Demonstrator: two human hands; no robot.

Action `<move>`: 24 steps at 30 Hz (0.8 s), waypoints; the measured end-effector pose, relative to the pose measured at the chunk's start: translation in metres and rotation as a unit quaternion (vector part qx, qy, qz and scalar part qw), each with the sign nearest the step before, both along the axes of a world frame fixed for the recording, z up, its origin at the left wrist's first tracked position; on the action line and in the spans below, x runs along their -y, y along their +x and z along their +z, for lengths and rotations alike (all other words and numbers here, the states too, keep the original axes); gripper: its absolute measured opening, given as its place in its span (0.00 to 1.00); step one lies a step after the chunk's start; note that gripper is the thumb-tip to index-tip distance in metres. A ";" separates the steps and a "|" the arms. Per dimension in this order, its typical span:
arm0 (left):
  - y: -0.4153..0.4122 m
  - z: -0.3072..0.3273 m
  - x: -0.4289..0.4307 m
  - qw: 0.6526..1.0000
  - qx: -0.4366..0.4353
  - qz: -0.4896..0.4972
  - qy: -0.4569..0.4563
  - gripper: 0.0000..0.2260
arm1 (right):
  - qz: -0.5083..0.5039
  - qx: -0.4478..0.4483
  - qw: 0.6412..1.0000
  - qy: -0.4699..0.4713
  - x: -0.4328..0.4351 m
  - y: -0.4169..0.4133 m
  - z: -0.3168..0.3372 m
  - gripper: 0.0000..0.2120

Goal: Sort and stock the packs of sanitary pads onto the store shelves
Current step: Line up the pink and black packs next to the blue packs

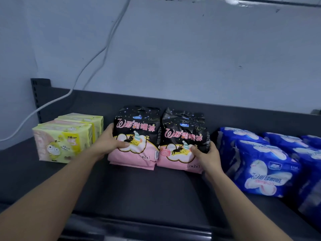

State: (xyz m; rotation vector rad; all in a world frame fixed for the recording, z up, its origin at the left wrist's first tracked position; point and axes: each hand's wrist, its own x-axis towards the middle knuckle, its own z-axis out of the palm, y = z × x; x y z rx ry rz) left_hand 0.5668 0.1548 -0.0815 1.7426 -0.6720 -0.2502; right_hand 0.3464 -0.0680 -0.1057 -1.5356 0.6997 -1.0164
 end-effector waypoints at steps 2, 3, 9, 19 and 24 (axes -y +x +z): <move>0.007 -0.005 0.006 0.999 0.027 0.010 -0.019 0.33 | -0.005 0.003 1.000 -0.010 0.001 0.002 0.000 0.15; 0.011 -0.009 0.008 0.999 0.035 0.012 -0.027 0.33 | -0.007 0.002 1.000 -0.015 0.001 0.004 0.001 0.15; 0.014 -0.020 0.018 0.999 0.027 -0.013 -0.044 0.37 | -0.047 -0.046 0.997 -0.045 0.003 0.011 -0.006 0.17; -0.015 -0.005 -0.003 0.974 0.155 0.107 0.128 0.44 | -0.166 -0.214 0.905 -0.328 -0.034 0.005 0.016 0.39; -0.050 0.002 -0.037 0.925 0.261 0.130 0.243 0.27 | -0.091 -0.198 0.879 -0.424 -0.064 0.004 0.018 0.31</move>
